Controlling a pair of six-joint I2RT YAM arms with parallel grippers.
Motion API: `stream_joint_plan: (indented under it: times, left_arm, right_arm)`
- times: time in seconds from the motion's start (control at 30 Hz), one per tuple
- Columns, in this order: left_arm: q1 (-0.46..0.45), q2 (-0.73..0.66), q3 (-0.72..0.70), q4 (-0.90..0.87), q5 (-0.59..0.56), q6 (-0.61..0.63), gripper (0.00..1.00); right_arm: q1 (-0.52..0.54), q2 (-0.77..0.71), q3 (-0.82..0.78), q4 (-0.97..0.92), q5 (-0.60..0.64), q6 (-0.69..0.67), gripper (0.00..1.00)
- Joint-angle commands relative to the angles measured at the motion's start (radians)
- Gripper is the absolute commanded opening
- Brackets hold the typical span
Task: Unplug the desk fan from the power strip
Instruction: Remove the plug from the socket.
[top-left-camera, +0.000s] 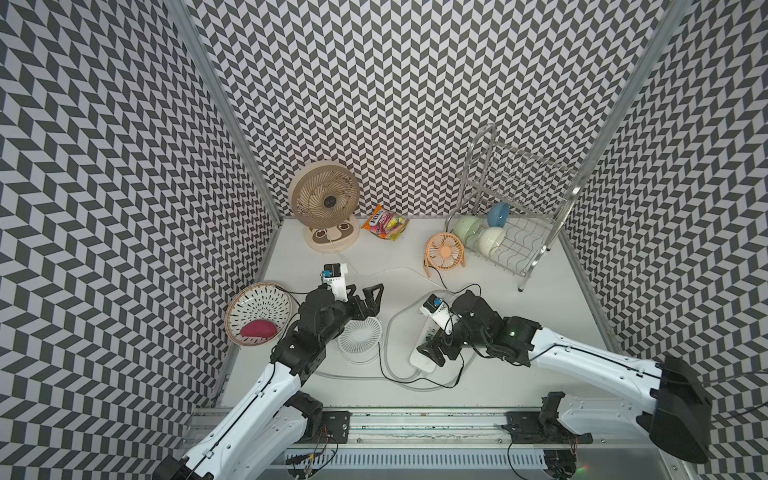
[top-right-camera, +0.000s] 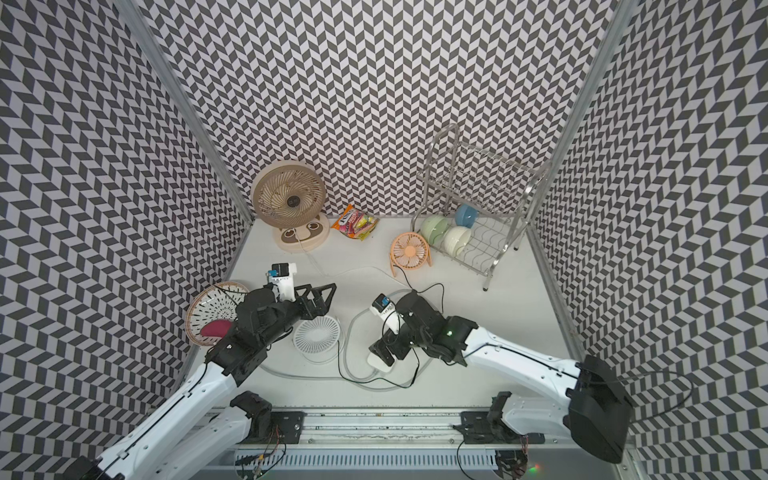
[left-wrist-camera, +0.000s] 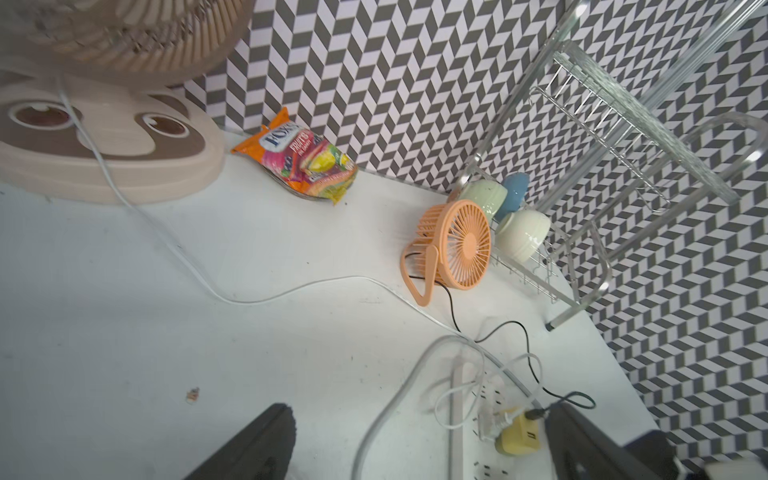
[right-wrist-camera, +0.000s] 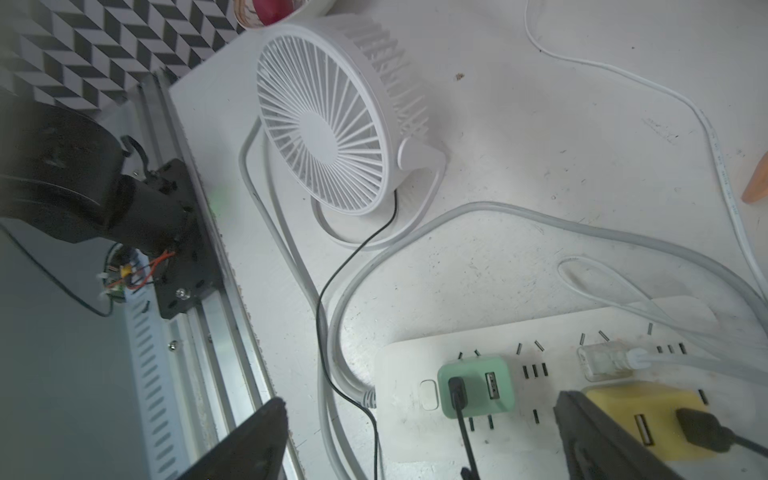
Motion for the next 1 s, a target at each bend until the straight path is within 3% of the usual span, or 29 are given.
stream_joint_plan:
  times: [0.0,0.3,0.6,0.8,0.97]
  left_arm:
    - [-0.009,-0.038,-0.033,-0.042,0.112,-0.080,1.00]
    - [-0.059,-0.083,-0.160,-0.012,0.136,-0.217,0.95]
    - [-0.090,-0.060,-0.155,0.035,0.090,-0.232,0.92]
    - [-0.113,-0.055,-0.095,0.089,0.120,-0.143,0.93]
    - [-0.156,-0.035,-0.028,0.074,0.124,-0.041,0.94]
  right_arm:
    - [0.011,0.057,0.040,-0.028,0.066,-0.050,1.00]
    - [0.021,0.178,0.113,-0.098,0.112,0.050,0.83]
    - [0.060,0.163,0.176,-0.191,0.181,0.473,0.83]
    - [0.057,0.188,0.219,-0.271,0.247,0.761,0.86]
    - [0.058,0.261,0.293,-0.337,0.263,0.850,0.87]
